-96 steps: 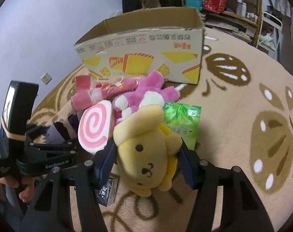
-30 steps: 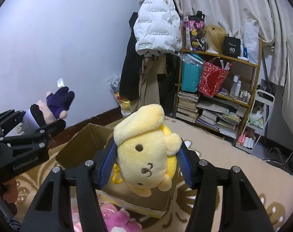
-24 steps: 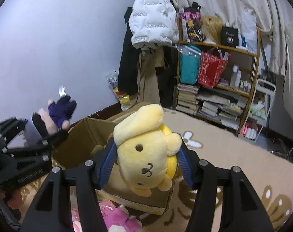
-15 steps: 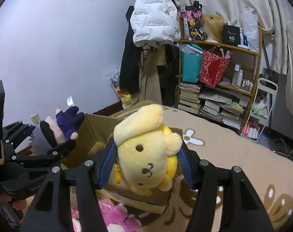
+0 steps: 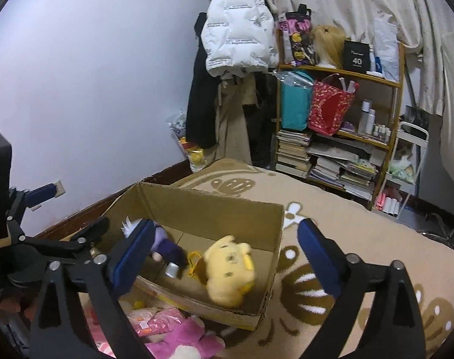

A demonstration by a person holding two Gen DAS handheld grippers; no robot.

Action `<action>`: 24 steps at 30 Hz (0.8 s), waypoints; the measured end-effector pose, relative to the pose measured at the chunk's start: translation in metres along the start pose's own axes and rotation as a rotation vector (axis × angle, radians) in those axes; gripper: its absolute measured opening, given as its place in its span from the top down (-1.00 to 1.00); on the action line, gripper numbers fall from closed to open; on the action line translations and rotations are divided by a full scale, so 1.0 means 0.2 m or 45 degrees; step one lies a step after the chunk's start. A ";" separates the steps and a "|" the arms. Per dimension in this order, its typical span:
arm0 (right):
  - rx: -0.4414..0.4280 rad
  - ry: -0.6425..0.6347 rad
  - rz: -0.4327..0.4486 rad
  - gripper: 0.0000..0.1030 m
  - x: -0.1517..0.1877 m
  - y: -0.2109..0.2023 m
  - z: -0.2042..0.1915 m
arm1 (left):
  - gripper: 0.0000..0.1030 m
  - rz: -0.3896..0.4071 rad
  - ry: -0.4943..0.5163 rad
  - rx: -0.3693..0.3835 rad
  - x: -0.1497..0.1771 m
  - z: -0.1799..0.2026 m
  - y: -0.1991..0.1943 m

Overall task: Organize soft objects
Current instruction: 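Lower both plushes into the cardboard box and open both tools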

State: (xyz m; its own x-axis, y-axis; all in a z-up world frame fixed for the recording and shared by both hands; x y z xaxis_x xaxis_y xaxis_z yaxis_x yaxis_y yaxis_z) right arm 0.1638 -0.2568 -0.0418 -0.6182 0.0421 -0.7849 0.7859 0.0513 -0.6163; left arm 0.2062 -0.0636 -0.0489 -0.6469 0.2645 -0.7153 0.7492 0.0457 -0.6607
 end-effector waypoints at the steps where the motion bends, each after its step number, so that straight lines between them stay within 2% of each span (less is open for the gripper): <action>1: -0.002 0.001 0.001 -1.00 0.00 -0.02 0.00 | -0.99 -0.006 -0.009 0.005 0.00 -0.01 -0.01; 8: -0.026 0.044 -0.010 -1.00 -0.01 -0.14 -0.02 | -0.99 -0.013 -0.111 0.043 0.01 -0.15 -0.12; 16: -0.008 0.002 -0.004 -1.00 0.03 -0.30 -0.11 | -0.99 0.015 -0.138 0.049 0.05 -0.25 -0.33; 20: -0.002 -0.014 0.014 -1.00 0.04 -0.41 -0.15 | -0.99 -0.006 -0.135 0.075 0.08 -0.27 -0.42; 24: -0.023 0.042 0.025 -1.00 0.07 -0.52 -0.16 | -0.99 -0.044 -0.189 0.115 0.17 -0.31 -0.50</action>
State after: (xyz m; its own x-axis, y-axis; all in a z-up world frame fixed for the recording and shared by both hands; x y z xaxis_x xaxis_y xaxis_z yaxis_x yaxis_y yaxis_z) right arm 0.0728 -0.2288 0.0141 -0.6030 0.0763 -0.7941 0.7977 0.0681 -0.5992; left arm 0.1176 0.0013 0.0080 -0.6910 0.1188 -0.7130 0.7146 -0.0359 -0.6986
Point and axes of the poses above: each gripper's, at about its wrist camera, not at the fingertips, and y roughly the way its jaws point, z to its right, x to its underside, the point moved 4 cm from there along y, roughly the way its jaws point, and after that the axes turned 8 degrees about -z, right-handed, at the moved point
